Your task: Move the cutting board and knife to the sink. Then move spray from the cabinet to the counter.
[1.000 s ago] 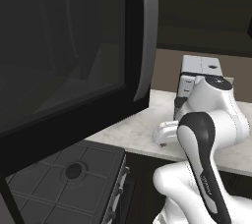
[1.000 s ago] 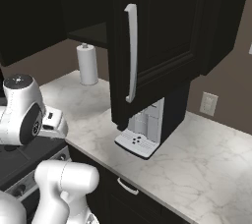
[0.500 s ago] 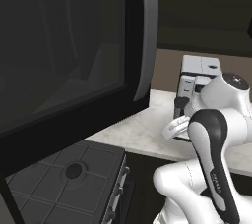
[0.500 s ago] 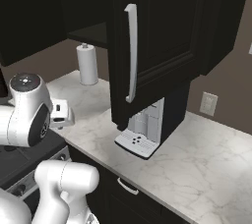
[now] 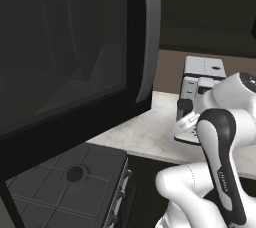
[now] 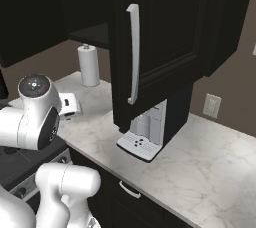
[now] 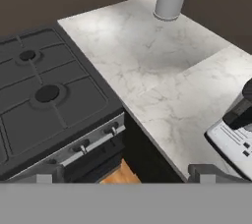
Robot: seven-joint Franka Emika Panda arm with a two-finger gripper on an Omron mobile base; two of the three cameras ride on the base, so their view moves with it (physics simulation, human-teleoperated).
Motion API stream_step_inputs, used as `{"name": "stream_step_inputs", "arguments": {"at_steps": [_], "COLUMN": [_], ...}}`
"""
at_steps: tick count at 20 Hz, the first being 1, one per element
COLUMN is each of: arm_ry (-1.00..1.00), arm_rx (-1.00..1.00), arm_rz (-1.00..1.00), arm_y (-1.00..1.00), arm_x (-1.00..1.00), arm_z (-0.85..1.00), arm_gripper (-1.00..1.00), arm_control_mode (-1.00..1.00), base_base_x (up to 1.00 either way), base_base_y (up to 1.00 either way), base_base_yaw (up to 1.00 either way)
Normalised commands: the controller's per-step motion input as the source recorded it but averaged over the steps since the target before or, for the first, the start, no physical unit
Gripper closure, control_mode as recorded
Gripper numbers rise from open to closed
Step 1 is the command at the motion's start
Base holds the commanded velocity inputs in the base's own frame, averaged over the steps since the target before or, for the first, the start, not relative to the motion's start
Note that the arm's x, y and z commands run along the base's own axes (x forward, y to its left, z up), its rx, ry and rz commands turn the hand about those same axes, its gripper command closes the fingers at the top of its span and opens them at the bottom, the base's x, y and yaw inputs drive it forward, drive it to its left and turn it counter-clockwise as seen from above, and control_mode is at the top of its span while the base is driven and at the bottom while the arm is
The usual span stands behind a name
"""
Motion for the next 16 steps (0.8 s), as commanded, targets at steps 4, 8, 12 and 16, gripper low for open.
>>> {"name": "stream_step_inputs", "arguments": {"at_steps": [4,8,12,16], "arm_ry": [-0.22,-0.26,-0.25,-0.19], "arm_rx": [0.0,0.0,0.0,0.0], "arm_rz": [0.0,-0.03,-0.1,-0.11], "arm_y": [0.01,0.0,-0.03,-0.08], "arm_x": [0.28,0.17,0.22,0.18], "arm_z": [0.09,0.2,0.25,0.31], "arm_gripper": [-1.0,-1.0,-1.0,-1.0], "arm_control_mode": [-1.0,-1.0,-1.0,-1.0], "base_base_x": [0.0,0.0,0.0,0.0], "base_base_y": [0.0,0.0,0.0,0.0], "base_base_yaw": [0.0,0.0,0.0,0.0]}}
